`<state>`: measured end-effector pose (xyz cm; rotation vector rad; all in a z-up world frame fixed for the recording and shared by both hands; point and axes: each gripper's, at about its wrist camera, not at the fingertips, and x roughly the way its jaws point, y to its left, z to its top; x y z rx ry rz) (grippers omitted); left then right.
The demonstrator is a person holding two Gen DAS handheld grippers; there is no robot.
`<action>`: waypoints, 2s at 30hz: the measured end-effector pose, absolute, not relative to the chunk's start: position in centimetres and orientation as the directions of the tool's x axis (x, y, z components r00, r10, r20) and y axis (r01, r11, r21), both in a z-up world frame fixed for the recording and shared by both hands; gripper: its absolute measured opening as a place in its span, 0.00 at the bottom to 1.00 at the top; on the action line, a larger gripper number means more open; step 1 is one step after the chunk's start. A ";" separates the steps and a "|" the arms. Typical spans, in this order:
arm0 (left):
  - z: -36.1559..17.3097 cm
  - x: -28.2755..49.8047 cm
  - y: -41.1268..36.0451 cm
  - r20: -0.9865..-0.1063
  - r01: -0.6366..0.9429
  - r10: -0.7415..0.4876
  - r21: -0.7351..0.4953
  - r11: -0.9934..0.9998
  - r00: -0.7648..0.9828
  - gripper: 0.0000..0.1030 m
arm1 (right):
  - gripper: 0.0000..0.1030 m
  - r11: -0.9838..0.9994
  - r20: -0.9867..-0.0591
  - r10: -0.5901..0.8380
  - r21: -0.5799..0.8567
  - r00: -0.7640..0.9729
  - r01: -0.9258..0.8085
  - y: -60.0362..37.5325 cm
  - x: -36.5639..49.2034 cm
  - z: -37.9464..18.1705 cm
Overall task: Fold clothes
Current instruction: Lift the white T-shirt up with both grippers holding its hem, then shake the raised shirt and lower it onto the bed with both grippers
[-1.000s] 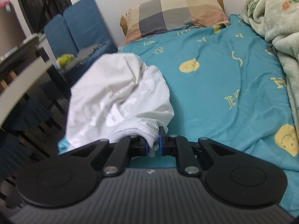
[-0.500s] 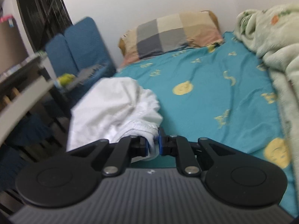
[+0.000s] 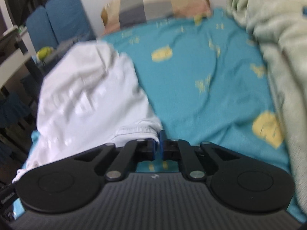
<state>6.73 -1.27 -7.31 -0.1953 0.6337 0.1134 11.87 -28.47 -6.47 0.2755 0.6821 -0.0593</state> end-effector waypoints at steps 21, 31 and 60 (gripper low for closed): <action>33.9 -6.6 2.4 0.107 0.073 -0.057 -0.152 0.986 0.993 0.04 | 0.04 0.995 0.018 0.037 0.087 0.999 -0.039 -24.4 -6.1 31.8; 46.5 -21.2 0.9 0.243 0.161 -0.133 -0.101 0.982 0.961 0.04 | 0.04 0.999 0.238 0.040 -0.008 0.970 -0.039 -24.0 -19.7 42.6; 6.1 38.7 -6.4 -0.416 0.096 -0.113 -0.061 0.993 0.903 0.05 | 0.05 0.981 -0.434 -0.018 0.167 0.901 0.100 -35.0 33.4 8.3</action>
